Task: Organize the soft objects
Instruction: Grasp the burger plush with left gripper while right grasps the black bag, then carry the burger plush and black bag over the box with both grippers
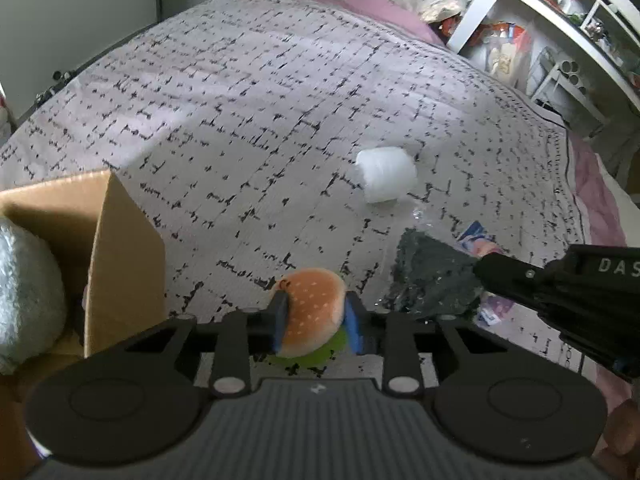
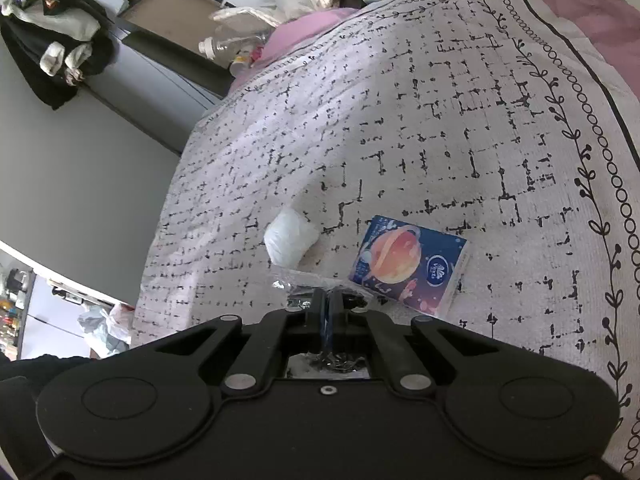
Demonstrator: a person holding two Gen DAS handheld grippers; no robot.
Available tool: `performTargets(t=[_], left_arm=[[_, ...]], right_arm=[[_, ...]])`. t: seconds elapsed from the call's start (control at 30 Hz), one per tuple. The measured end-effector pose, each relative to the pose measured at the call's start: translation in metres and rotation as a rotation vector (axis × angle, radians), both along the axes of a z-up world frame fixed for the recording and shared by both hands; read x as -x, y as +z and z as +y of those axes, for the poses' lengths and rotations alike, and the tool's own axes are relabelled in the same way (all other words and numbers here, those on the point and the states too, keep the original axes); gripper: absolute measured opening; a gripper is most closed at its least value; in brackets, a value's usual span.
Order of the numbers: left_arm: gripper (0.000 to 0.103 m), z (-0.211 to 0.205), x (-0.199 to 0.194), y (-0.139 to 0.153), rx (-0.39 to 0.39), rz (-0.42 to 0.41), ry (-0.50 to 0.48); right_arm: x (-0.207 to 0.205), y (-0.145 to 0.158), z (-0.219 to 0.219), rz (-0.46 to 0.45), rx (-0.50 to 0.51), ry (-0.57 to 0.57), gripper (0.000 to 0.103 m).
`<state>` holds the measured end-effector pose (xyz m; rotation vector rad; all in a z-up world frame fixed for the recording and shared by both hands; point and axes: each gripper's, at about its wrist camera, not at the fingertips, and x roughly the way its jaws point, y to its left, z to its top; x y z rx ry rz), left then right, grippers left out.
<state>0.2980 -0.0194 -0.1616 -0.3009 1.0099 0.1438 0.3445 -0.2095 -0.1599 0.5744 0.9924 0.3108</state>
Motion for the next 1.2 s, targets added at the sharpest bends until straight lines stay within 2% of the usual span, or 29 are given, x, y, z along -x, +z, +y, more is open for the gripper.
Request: performTargets(t=[0.3, 0.8, 1.2], left_arm=[[0.007, -0.003, 0.013, 0.02, 0.016, -0.045, -0.018], [0.005, 0.016, 0.057, 0.086, 0.023, -0.197, 0.014], [0.005, 0.054, 0.101, 0.119, 0.018, -0.249, 0.076]], right_arm=[[0.015, 0.018, -0.007, -0.069, -0.011, 0.004, 0.001], [0.04, 0.059, 0.009, -0.205, -0.049, 0.101, 0.001], [0.072, 0.09, 0.055, -0.301, -0.045, 0.231, 0.0]])
